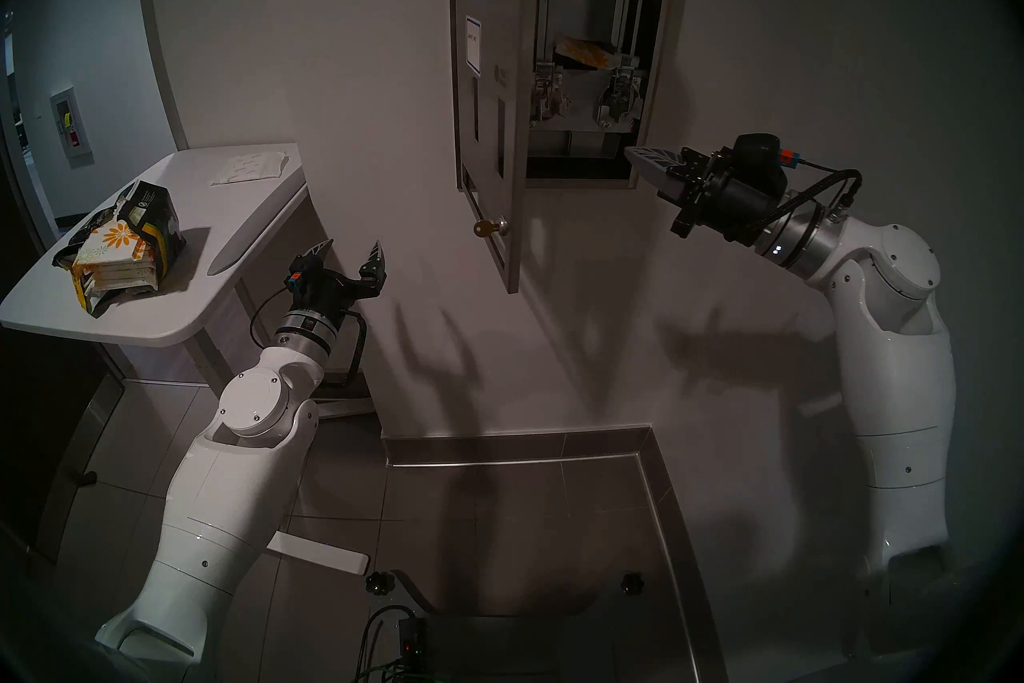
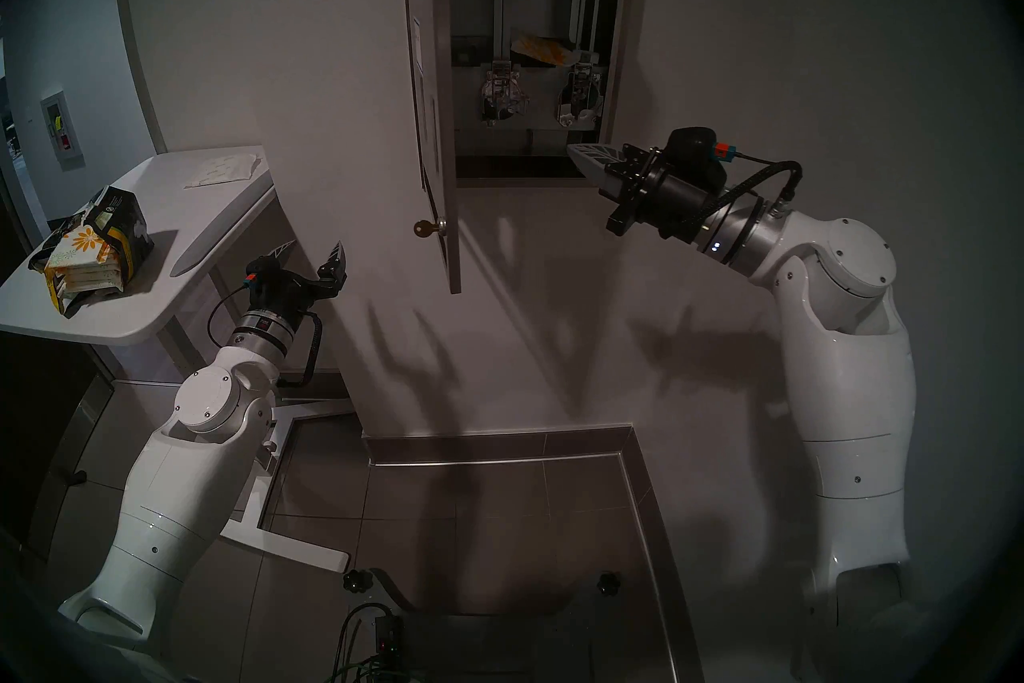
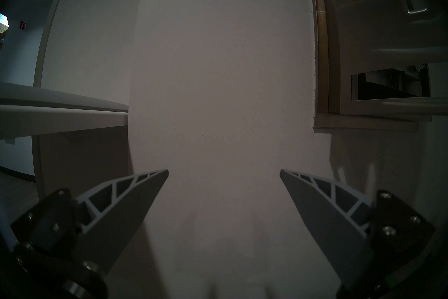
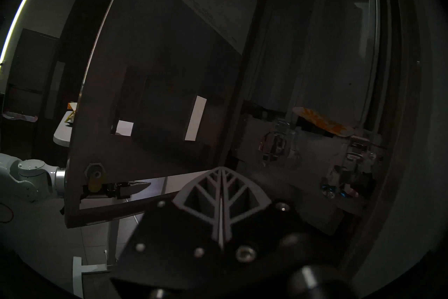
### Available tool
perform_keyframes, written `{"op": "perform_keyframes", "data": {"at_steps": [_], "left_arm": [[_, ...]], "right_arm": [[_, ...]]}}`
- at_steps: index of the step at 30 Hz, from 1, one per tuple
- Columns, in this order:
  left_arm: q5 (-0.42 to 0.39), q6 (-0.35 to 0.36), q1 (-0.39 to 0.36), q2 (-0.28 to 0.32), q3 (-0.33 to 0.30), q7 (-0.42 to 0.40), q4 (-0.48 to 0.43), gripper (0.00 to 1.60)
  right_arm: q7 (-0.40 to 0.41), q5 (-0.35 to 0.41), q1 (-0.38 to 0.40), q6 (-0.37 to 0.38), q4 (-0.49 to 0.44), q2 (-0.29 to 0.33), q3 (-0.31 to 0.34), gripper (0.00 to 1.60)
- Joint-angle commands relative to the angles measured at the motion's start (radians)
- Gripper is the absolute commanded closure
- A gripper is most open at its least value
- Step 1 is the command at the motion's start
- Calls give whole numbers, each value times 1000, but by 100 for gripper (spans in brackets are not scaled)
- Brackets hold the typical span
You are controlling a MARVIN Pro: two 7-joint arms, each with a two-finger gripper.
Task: Open the dispenser door, put the pads inside, close the door
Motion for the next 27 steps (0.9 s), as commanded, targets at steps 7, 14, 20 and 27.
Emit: {"op": "perform_keyframes", "data": {"at_steps": [7,14,20,27], "left_arm": [[1,-1,-11,2,-5,0,-9,0],[1,-1,-11,1,-6,-1,-8,0],[2,-1,-11,0,-6,-1,-8,0],[2,-1,-11,-1,-7,-2,-8,0]], "right_arm": [[-14,11,163,-83,118,-55,-131,160],[-10,10,242,-102,180,-113,-199,160],[6,21,303,-100,217,-168,-256,160],[66,33,355,-97,260,-206,-295,160]]}}
